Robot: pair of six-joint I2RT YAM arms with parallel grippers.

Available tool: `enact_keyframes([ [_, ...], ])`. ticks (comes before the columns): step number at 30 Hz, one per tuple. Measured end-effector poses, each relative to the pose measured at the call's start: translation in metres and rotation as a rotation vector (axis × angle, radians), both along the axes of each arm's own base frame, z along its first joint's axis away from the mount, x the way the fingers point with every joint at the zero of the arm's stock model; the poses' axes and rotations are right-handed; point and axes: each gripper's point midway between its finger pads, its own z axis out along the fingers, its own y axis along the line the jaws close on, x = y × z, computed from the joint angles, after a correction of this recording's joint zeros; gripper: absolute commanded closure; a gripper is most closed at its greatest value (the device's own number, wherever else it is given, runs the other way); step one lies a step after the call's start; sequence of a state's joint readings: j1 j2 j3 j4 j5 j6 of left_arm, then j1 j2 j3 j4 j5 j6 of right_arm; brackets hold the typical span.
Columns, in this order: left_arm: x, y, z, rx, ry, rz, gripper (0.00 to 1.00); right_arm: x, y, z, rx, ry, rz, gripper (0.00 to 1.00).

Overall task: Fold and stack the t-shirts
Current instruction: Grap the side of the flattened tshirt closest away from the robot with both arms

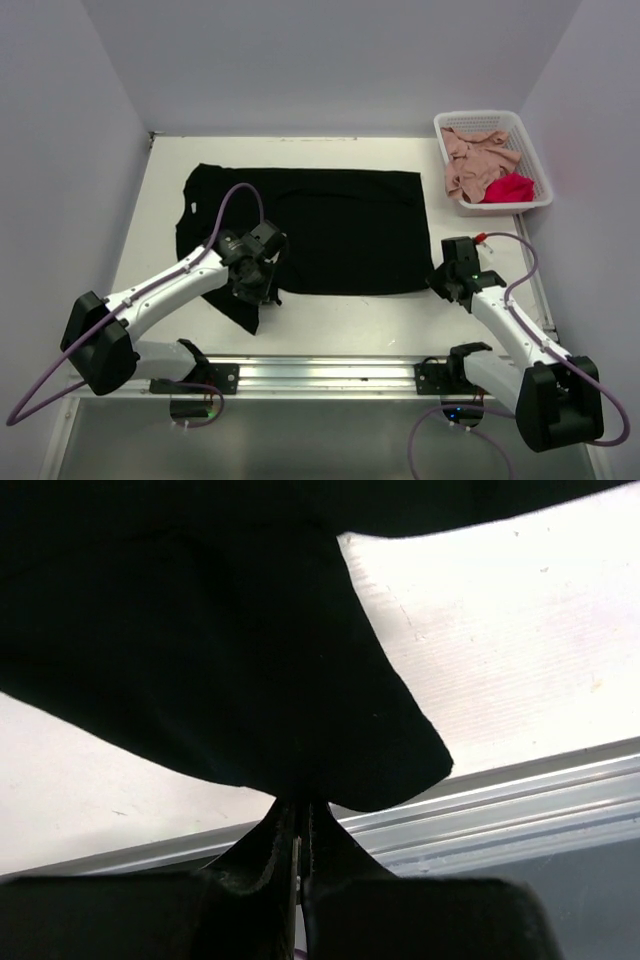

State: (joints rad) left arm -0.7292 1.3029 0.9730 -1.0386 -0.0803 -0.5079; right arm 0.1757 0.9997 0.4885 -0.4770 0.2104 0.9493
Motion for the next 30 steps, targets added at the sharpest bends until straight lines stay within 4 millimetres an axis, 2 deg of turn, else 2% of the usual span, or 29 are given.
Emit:
enact_keyframes([
  [4,0.010,0.008,0.003,0.037,-0.062,0.032,1.00,0.006,-0.001,0.004,-0.030,0.013,0.029,0.98],
  [8,0.025,0.016,0.005,0.072,-0.131,0.076,1.00,0.010,-0.002,0.000,-0.055,0.048,0.057,0.98],
  [11,0.041,0.021,0.011,0.085,-0.187,0.117,1.00,0.011,-0.003,-0.005,-0.075,0.081,0.073,0.98],
  [15,0.069,0.028,0.029,0.098,-0.284,0.183,1.00,0.016,-0.005,-0.005,-0.099,0.092,0.087,0.98],
  [20,0.100,0.040,0.048,0.120,-0.385,0.238,1.00,0.030,-0.007,0.005,-0.128,0.075,0.099,0.98],
  [25,0.119,0.068,0.052,0.180,-0.428,0.294,1.00,0.051,-0.008,0.018,-0.157,0.057,0.110,0.97],
  [30,0.136,0.077,0.054,0.212,-0.453,0.308,1.00,0.072,-0.008,0.034,-0.182,0.027,0.120,0.96],
])
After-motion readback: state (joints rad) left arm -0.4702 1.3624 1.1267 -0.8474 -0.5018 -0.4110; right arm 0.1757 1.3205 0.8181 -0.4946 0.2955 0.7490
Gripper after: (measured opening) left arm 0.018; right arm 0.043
